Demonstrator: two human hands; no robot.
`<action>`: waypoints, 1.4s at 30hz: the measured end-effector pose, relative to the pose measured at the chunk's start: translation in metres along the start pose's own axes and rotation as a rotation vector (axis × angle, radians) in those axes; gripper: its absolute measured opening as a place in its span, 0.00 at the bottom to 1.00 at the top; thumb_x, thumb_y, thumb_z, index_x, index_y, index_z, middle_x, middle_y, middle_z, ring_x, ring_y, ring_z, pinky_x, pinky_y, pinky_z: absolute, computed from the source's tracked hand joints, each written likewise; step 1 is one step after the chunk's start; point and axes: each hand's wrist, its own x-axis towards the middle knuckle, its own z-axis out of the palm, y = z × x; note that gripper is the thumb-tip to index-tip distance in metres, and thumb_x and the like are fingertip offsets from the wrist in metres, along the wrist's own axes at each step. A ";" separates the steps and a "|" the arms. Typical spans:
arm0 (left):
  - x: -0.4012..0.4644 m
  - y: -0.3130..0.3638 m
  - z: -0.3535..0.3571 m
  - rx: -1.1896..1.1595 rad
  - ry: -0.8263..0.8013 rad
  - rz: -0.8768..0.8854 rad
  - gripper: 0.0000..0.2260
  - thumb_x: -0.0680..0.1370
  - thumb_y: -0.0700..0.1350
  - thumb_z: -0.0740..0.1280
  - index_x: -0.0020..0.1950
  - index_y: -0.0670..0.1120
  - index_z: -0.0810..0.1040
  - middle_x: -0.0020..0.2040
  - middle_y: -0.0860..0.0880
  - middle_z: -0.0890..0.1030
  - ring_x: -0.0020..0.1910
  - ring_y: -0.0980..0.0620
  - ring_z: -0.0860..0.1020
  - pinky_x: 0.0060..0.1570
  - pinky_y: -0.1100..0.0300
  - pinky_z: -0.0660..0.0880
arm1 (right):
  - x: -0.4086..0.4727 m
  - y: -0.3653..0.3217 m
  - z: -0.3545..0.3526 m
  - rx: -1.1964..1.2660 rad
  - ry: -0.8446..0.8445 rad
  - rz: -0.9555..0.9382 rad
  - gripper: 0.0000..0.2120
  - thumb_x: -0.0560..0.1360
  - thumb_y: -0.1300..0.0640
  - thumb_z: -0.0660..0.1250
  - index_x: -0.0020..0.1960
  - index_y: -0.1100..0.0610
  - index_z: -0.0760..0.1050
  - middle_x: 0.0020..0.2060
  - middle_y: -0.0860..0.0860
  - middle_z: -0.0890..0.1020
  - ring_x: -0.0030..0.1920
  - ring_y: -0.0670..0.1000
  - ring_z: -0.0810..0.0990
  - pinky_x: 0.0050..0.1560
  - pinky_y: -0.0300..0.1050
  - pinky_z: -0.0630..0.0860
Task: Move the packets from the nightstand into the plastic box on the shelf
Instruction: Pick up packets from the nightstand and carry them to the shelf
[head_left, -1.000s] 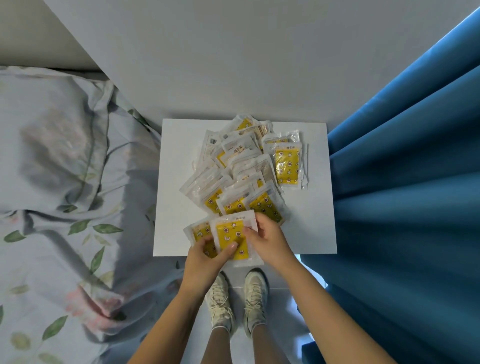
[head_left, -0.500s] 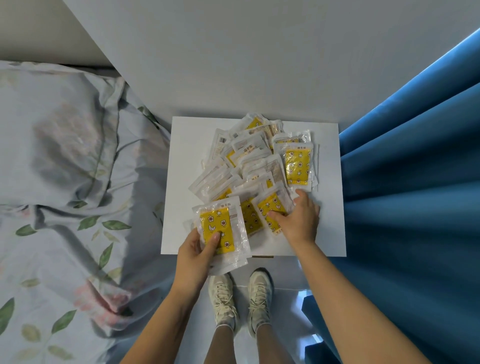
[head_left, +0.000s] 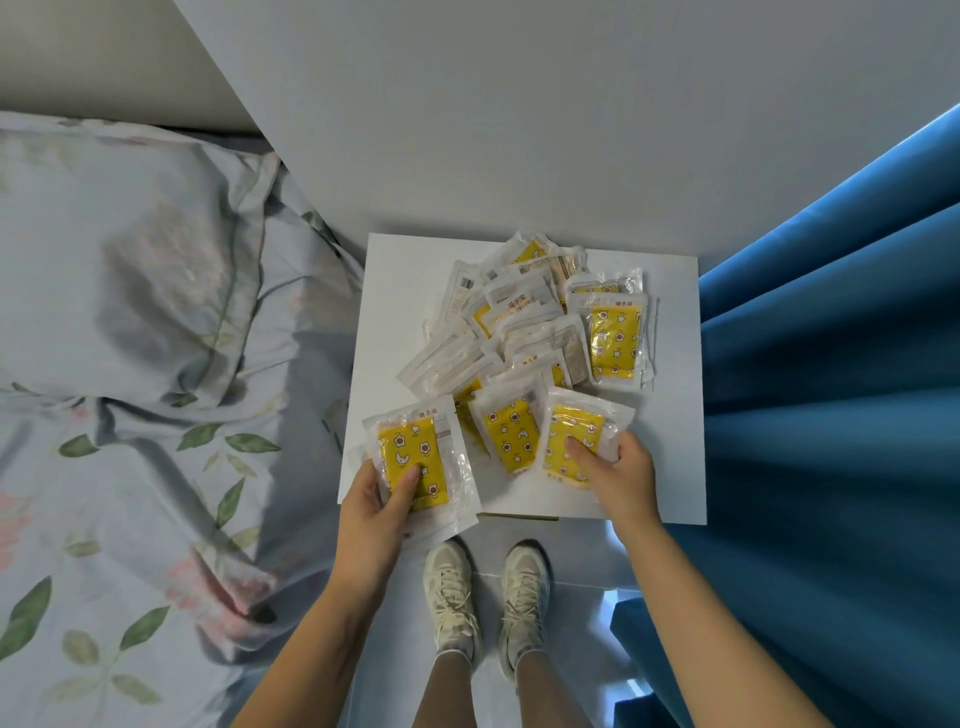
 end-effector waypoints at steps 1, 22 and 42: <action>0.001 0.000 -0.002 -0.004 0.005 -0.002 0.07 0.79 0.43 0.67 0.57 0.47 0.79 0.51 0.50 0.86 0.48 0.53 0.85 0.42 0.66 0.80 | -0.002 -0.003 0.002 0.021 -0.071 0.014 0.11 0.70 0.55 0.76 0.51 0.50 0.78 0.50 0.50 0.85 0.50 0.51 0.83 0.49 0.48 0.82; -0.003 -0.013 0.010 -0.038 0.043 -0.052 0.07 0.79 0.43 0.67 0.55 0.50 0.78 0.50 0.55 0.86 0.47 0.56 0.85 0.42 0.66 0.81 | -0.032 -0.013 0.079 -0.463 0.166 -0.326 0.23 0.68 0.53 0.77 0.61 0.56 0.77 0.60 0.56 0.73 0.58 0.59 0.73 0.62 0.51 0.73; -0.024 0.048 -0.021 -0.105 -0.016 0.119 0.11 0.75 0.48 0.69 0.57 0.48 0.81 0.53 0.46 0.86 0.50 0.49 0.85 0.45 0.62 0.81 | -0.062 -0.088 -0.013 0.324 -0.231 -0.232 0.21 0.62 0.46 0.78 0.54 0.42 0.79 0.52 0.44 0.85 0.51 0.46 0.85 0.45 0.41 0.82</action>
